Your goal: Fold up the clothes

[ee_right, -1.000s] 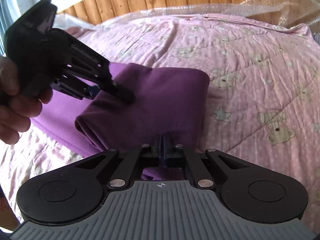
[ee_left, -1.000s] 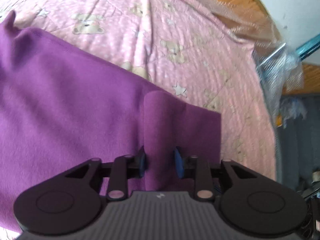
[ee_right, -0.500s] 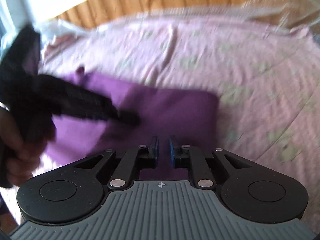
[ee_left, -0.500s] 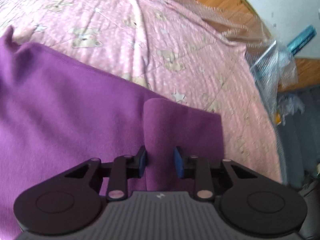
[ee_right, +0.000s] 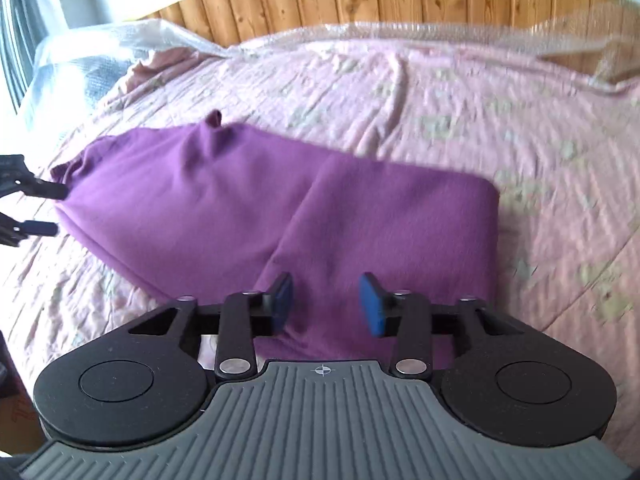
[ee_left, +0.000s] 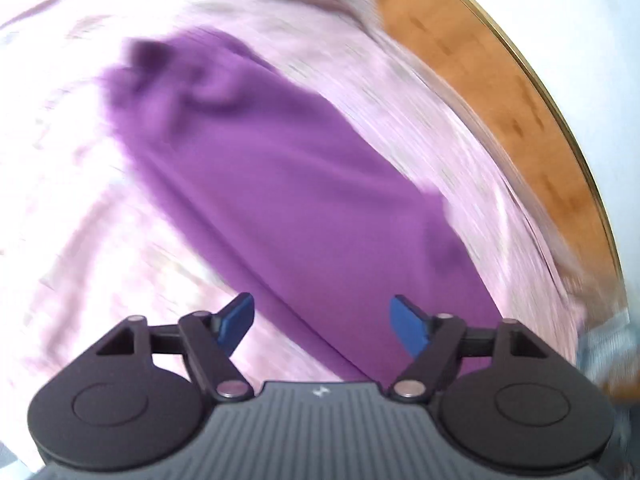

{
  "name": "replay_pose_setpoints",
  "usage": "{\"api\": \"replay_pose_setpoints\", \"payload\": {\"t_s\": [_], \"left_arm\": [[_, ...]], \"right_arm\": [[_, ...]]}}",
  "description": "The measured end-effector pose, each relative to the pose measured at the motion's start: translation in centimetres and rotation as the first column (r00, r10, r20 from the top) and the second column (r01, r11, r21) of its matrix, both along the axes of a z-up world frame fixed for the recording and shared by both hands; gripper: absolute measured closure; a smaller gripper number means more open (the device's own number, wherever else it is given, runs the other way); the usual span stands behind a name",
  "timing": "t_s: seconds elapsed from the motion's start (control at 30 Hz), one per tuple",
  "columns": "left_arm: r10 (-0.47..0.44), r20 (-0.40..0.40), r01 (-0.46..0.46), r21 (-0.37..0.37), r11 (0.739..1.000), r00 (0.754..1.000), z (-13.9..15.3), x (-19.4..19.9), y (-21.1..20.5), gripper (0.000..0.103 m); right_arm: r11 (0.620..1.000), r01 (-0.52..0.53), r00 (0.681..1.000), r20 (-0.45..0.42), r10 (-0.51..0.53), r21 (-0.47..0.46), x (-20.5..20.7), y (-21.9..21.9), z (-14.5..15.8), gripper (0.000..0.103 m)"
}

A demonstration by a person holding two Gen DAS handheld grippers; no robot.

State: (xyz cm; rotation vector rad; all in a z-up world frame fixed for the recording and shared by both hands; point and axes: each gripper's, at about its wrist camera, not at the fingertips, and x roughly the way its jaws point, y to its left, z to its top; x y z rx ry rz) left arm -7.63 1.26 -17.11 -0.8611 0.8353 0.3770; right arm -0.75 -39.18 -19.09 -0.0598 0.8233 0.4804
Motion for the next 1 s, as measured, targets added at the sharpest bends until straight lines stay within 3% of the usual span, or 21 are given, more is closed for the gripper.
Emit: {"api": "replay_pose_setpoints", "payload": {"t_s": [0.13,0.27,0.3,0.33,0.57,0.6,0.63,0.7,0.77,0.8,0.83,0.9,0.97,1.0], "left_arm": [[0.179,-0.002,-0.179,-0.005,0.984,0.984,-1.0,-1.1,9.7,0.024],[0.188,0.053,-0.186,-0.041,0.982,0.981,-3.4,-0.4,15.0,0.022],[0.173,0.077,-0.17,-0.05,0.984,0.982,-3.9,0.0,15.6,0.021],[0.158,0.103,-0.153,-0.052,0.987,0.982,-4.2,0.3,16.1,0.012],[0.172,0.179,-0.154,-0.11,0.982,0.969,-5.1,0.3,17.4,0.011],[0.166,0.188,-0.145,-0.121,0.982,0.968,-5.3,0.5,17.5,0.021],[0.144,0.183,-0.121,-0.13,0.984,0.972,-5.5,0.9,17.5,0.052],[0.092,0.14,-0.073,-0.139,0.988,0.986,-5.9,1.9,17.3,0.09],[0.096,0.131,-0.08,-0.124,0.989,0.987,-5.6,1.9,16.8,0.09],[0.087,0.141,-0.072,-0.112,0.991,0.986,-5.1,1.9,16.5,0.091],[0.055,0.154,-0.044,-0.072,0.996,0.987,-4.4,2.2,15.9,0.091],[-0.075,0.174,0.062,0.082,0.995,0.982,-1.9,3.2,14.0,0.091],[-0.221,0.181,0.177,0.231,0.957,0.958,0.5,4.3,11.6,0.091],[-0.32,0.185,0.257,0.296,0.92,0.929,1.6,5.0,9.8,0.091]], "right_arm": [[0.997,0.062,0.997,0.045,-0.06,-0.037,-0.3,2.5,2.1,0.057],[0.993,0.114,0.993,-0.035,-0.115,-0.03,0.2,8.1,2.1,0.057],[0.996,0.084,0.995,-0.059,-0.086,-0.029,0.4,10.2,1.9,0.057],[0.998,0.049,0.997,-0.065,-0.051,-0.037,0.7,12.5,1.9,0.057],[0.985,-0.17,0.984,-0.057,0.168,-0.034,4.1,28.9,3.5,0.056],[0.985,-0.172,0.983,-0.075,0.17,-0.025,4.9,30.7,3.3,0.056],[0.987,-0.162,0.982,-0.097,0.159,-0.016,5.7,32.2,2.7,0.056],[0.99,-0.141,0.976,-0.165,0.139,0.003,7.4,34.9,1.0,0.056],[0.99,-0.141,0.957,-0.256,0.135,-0.005,8.4,36.0,-1.8,0.055],[0.985,-0.17,0.965,-0.202,0.167,0.006,8.0,36.3,-1.8,0.048],[0.978,-0.207,0.959,-0.199,0.2,-0.012,8.1,36.8,-1.9,0.044],[0.978,-0.208,0.952,-0.229,0.202,-0.004,8.4,36.7,-1.5,0.044],[0.988,-0.139,0.952,-0.266,0.151,0.064,9.4,34.9,-0.5,0.049],[0.991,-0.084,0.957,-0.269,0.109,0.103,9.9,33.7,0.2,0.048]]}}
